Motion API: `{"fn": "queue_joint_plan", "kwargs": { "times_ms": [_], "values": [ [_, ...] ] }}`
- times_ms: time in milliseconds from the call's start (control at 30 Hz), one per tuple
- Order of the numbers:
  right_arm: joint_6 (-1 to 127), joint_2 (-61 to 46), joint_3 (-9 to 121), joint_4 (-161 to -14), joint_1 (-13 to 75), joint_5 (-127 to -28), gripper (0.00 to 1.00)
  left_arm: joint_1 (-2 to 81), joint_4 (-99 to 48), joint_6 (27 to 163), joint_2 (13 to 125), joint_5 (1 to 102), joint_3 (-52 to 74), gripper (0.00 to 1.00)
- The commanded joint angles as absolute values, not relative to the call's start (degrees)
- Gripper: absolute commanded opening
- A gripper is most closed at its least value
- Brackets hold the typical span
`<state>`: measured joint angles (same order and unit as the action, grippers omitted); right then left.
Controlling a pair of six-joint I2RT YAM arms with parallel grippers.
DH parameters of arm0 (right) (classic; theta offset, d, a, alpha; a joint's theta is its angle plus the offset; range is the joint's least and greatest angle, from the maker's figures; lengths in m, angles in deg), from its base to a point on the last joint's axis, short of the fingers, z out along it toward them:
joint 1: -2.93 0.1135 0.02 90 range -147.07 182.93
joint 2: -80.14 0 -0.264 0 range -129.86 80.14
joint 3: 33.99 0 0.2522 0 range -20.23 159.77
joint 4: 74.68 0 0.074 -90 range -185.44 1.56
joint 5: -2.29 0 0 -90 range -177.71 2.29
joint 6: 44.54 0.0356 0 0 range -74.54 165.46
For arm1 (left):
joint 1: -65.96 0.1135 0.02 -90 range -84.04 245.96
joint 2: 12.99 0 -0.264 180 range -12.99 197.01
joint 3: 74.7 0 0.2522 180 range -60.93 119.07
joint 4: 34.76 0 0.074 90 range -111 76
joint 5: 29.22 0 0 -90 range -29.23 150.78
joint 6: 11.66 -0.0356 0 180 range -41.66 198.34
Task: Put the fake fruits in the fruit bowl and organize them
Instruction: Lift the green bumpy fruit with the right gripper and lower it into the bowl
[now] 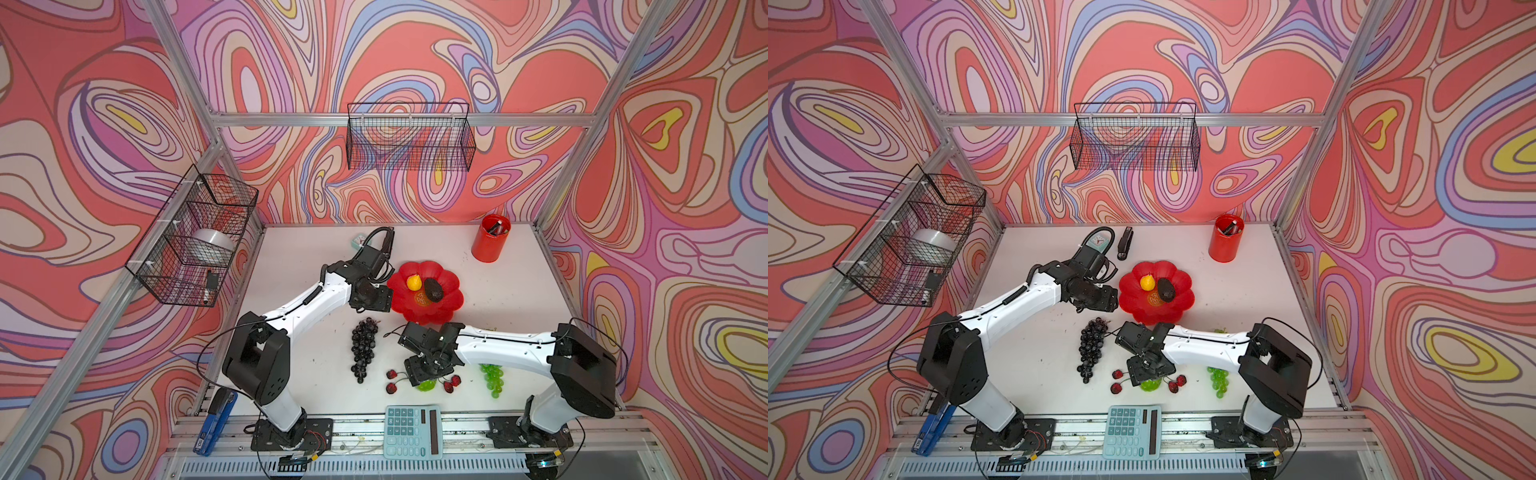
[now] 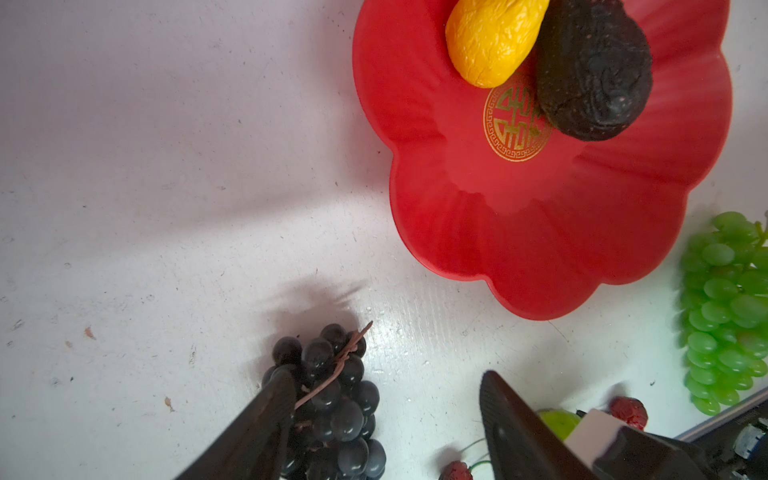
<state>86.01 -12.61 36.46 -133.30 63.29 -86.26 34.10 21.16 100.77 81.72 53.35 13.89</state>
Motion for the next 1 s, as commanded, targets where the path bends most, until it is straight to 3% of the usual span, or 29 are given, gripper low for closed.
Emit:
{"fn": "queue_joint_plan", "kwargs": {
  "times_ms": [0, 133, 300, 500, 633, 967],
  "values": [
    [84.95, -9.41, 38.99, -136.07, 63.01, -88.75, 0.57, 34.51, 21.52, 101.45, 80.69, 53.71, 13.50, 0.74],
    [83.26, -7.90, 40.95, -138.44, 61.89, -89.64, 0.50, 34.58, 21.67, 101.44, 80.87, 53.54, 13.88, 0.73],
    [80.24, -6.60, 44.70, -141.12, 58.95, -90.90, 0.50, 34.59, 22.03, 101.54, 80.61, 53.67, 14.04, 0.73],
    [72.54, -4.61, 49.71, -139.55, 46.57, -91.23, 0.50, 34.75, 22.76, 101.09, 79.83, 54.64, 14.71, 0.73],
    [67.42, -6.87, 52.78, -135.17, 39.91, -90.44, 0.51, 34.92, 23.98, 100.68, 79.35, 55.22, 15.44, 0.73],
    [60.04, -16.10, 56.72, -127.27, 32.55, -89.32, 0.51, 35.37, 26.07, 101.96, 75.61, 57.08, 13.76, 0.73]
  ]
}}
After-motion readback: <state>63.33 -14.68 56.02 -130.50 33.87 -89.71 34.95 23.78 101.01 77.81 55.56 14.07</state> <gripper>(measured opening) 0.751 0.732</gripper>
